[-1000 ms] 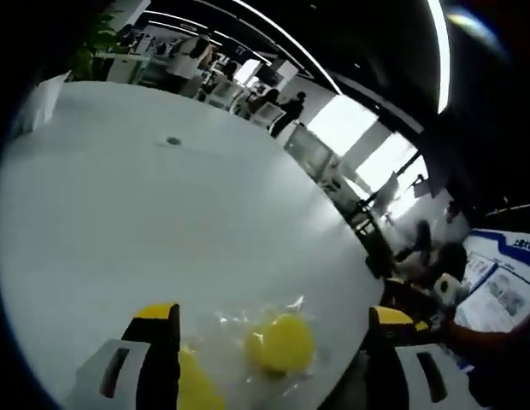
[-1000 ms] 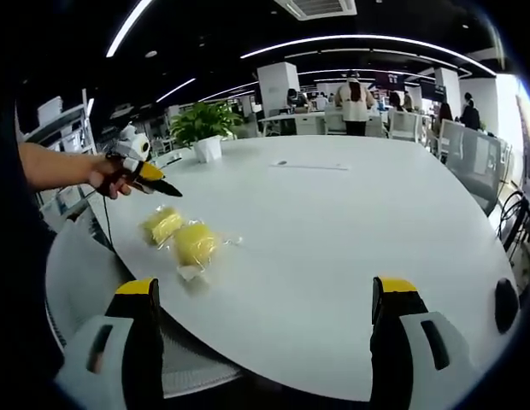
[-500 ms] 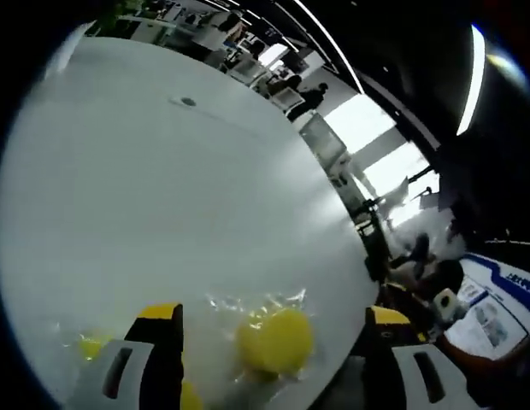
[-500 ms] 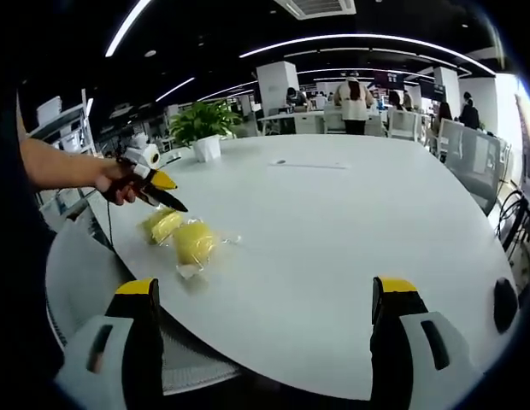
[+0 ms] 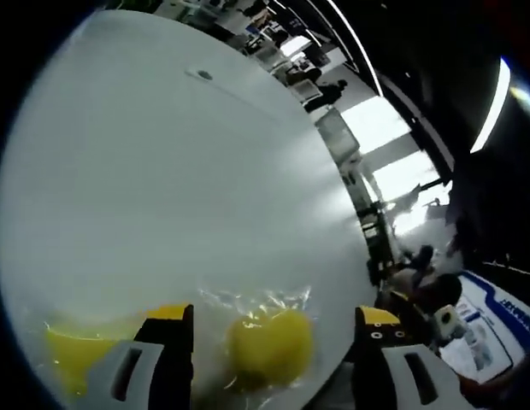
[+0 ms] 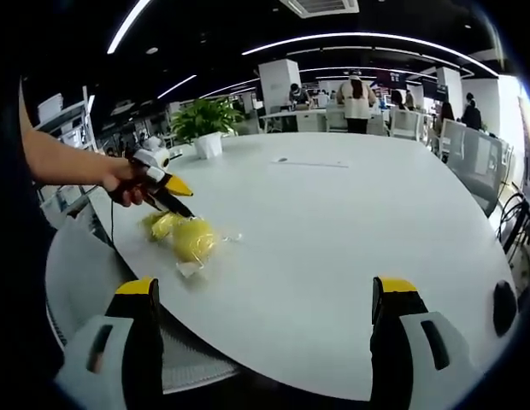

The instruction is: Compare the silicone blocks by pressing each to a similar depth, holding the contact briefly, and releasing to observe deformation and rebound differences across the visible hardness samples.

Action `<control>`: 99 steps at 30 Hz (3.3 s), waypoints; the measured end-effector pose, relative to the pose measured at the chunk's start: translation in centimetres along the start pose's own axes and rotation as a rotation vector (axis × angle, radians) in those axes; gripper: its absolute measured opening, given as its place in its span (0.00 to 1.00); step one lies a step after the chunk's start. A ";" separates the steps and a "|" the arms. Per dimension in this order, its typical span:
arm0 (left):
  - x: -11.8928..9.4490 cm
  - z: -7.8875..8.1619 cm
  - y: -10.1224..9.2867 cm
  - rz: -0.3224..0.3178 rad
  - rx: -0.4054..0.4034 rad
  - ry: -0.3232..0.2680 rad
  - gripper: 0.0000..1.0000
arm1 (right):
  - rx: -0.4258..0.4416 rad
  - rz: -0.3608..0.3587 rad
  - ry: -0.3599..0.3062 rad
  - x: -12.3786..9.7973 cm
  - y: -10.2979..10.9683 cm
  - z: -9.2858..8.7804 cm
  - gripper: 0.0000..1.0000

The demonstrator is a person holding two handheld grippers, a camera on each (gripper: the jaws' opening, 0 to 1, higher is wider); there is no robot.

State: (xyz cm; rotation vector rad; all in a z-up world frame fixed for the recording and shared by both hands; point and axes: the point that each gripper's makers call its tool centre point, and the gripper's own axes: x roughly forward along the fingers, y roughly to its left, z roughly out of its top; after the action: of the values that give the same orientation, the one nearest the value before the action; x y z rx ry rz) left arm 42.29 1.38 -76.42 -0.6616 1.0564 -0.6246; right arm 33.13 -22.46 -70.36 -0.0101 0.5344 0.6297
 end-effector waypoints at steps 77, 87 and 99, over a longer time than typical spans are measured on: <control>2.2 -0.8 -1.2 0.037 -0.078 -0.008 0.00 | -0.025 0.005 0.023 0.2 0.0 -0.3 0.96; 1.8 0.4 -2.9 -0.012 -0.072 -0.056 0.00 | -0.031 0.009 0.020 0.4 0.2 0.0 0.96; 1.0 2.2 -5.4 -0.069 0.012 -0.137 0.00 | -0.024 0.007 0.015 0.3 0.3 -0.1 0.96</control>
State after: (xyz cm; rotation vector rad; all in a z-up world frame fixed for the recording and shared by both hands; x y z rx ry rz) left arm 43.86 -2.48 -72.18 -0.7230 0.9052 -0.6354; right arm 33.15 -21.99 -70.52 -0.0355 0.5416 0.6433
